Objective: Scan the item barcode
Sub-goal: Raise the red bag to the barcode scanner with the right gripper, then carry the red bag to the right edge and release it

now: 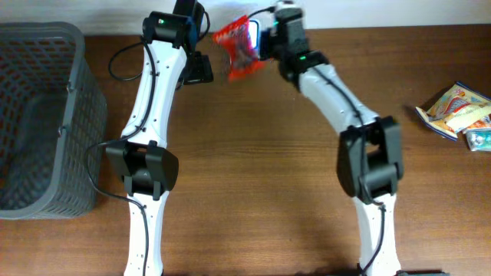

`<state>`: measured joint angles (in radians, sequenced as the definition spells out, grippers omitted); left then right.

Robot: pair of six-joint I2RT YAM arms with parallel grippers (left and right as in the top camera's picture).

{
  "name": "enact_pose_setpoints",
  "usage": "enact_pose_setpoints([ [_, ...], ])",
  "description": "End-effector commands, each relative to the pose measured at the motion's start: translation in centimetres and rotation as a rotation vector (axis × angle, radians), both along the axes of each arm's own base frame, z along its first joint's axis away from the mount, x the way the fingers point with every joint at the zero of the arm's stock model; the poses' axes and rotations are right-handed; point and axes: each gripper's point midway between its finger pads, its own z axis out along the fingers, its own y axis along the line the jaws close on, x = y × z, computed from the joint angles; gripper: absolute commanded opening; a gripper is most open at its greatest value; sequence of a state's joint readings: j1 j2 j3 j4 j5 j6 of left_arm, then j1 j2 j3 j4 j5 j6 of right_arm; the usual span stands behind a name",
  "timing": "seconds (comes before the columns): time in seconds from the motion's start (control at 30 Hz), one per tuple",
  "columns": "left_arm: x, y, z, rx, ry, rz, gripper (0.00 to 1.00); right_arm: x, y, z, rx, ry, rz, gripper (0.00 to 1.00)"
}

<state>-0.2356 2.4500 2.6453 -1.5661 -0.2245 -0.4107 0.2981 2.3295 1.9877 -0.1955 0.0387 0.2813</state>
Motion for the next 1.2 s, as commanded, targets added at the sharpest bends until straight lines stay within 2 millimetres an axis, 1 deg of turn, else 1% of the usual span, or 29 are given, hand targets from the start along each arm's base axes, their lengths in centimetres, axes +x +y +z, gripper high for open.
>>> enact_pose_setpoints([
  [0.0, -0.1, -0.3, 0.2, -0.002, -0.002, -0.014, 0.99, -0.8, -12.7, 7.4, -0.014, -0.005, -0.203, 0.05],
  [0.03, -0.1, -0.3, 0.2, -0.002, -0.002, -0.014, 0.99, -1.7, -15.7, 6.9, -0.002, 0.054, -0.231, 0.06],
  [0.07, -0.1, -0.3, 0.2, -0.002, -0.002, -0.014, 0.99, -3.0, -17.1, 5.6, 0.070, 0.145, -0.172, 0.14],
  [0.1, -0.1, -0.3, 0.2, -0.002, -0.002, -0.014, 0.99, -4.2, -16.4, 4.9, 0.168, 0.211, -0.073, 0.19],
  [0.13, -0.1, -0.3, 0.2, -0.002, -0.002, -0.014, 0.99, -5.0, -14.9, 4.8, 0.235, 0.242, 0.032, 0.22],
  [0.17, -0.1, -0.3, 0.2, -0.002, -0.002, -0.014, 0.99, -5.8, -12.2, 5.1, 0.284, 0.247, 0.149, 0.29],
  [0.2, -0.1, -0.3, 0.2, -0.002, -0.002, -0.014, 0.99, -6.1, -10.6, 5.2, 0.290, 0.252, 0.186, 0.35],
  [0.23, -0.1, -0.3, 0.2, -0.002, -0.002, -0.014, 0.99, -6.5, -7.9, 5.0, 0.277, 0.261, 0.227, 0.46],
  [0.27, -0.1, -0.3, 0.2, -0.002, -0.002, -0.014, 0.99, -6.8, -5.3, 4.4, 0.252, 0.274, 0.253, 0.50],
  [0.3, -0.1, -0.3, 0.2, -0.002, -0.002, -0.014, 0.99, -7.1, -3.1, 3.4, 0.210, 0.288, 0.255, 0.55],
  [0.33, -0.1, -0.3, 0.2, -0.002, -0.002, -0.014, 0.99, -7.5, 0.9, 0.6, 0.173, 0.335, 0.234, 0.70],
  [0.37, -0.1, -0.3, 0.2, -0.002, -0.002, -0.014, 0.99, -7.7, 2.3, -0.7, 0.169, 0.360, 0.210, 0.72],
  [0.4, -0.1, -0.3, 0.2, -0.002, -0.002, -0.014, 0.99, -8.1, 4.7, -2.7, 0.172, 0.394, 0.189, 0.74],
  [0.47, -0.1, -0.3, 0.2, -0.002, -0.002, -0.014, 0.99, -8.8, 8.4, -5.6, 0.195, 0.432, 0.188, 0.74],
  [0.5, -0.1, -0.3, 0.2, -0.002, -0.002, -0.014, 0.99, -9.1, 9.2, -7.1, 0.195, 0.459, 0.136, 0.74],
  [0.6, -0.1, -0.3, 0.2, -0.002, -0.002, -0.014, 0.99, -9.7, 10.0, -9.3, 0.190, 0.496, 0.077, 0.73],
  [0.67, -0.1, -0.3, 0.2, -0.002, -0.002, -0.014, 0.99, -10.4, 10.3, -12.7, 0.173, 0.560, 0.066, 0.73],
  [0.7, -0.1, -0.3, 0.2, -0.002, -0.002, -0.014, 0.99, -10.9, 10.0, -13.9, 0.157, 0.591, 0.058, 0.67],
  [0.77, -0.1, -0.3, 0.2, -0.002, -0.002, -0.014, 0.99, -11.3, 9.4, -14.6, 0.146, 0.620, 0.043, 0.53],
  [0.8, -0.1, -0.3, 0.2, -0.002, -0.002, -0.014, 0.99, -11.2, 8.4, -14.8, 0.143, 0.635, 0.025, 0.29],
  [0.83, -0.1, -0.3, 0.2, -0.002, -0.002, -0.014, 0.99, -11.3, 7.1, -15.1, 0.139, 0.659, 0.001, 0.14],
  [0.87, -0.1, -0.3, 0.2, -0.002, -0.002, -0.014, 0.99, -11.3, 6.0, -15.1, 0.135, 0.680, -0.021, 0.07],
  [0.9, -0.1, -0.3, 0.2, -0.002, -0.002, -0.014, 0.99, -11.3, 3.1, -14.8, 0.134, 0.714, -0.070, 0.06],
  [0.93, -0.1, -0.3, 0.2, -0.002, -0.002, -0.014, 0.99, -11.0, 0.9, -13.8, 0.123, 0.714, -0.083, 0.05],
  [0.97, -0.1, -0.3, 0.2, -0.002, -0.002, -0.014, 0.99, -10.6, -1.4, -12.1, 0.115, 0.701, -0.093, 0.04],
  [1.0, -0.1, -0.3, 0.2, -0.002, -0.002, -0.014, 0.99, -10.1, -5.2, -8.2, 0.093, 0.647, -0.098, 0.04],
  [1.07, -0.1, -0.3, 0.2, -0.002, -0.002, -0.014, 0.99, -10.0, -12.0, -3.5, 0.037, 0.574, -0.261, 0.04],
  [1.13, -0.1, -0.3, 0.2, -0.002, -0.002, -0.014, 0.99, -11.4, -21.9, 2.2, -0.036, 0.481, -0.505, 0.04],
  [1.17, -0.1, -0.4, 0.2, -0.002, -0.002, -0.015, 0.99, -13.1, -27.4, 4.2, -0.083, 0.457, -0.645, 0.04],
])
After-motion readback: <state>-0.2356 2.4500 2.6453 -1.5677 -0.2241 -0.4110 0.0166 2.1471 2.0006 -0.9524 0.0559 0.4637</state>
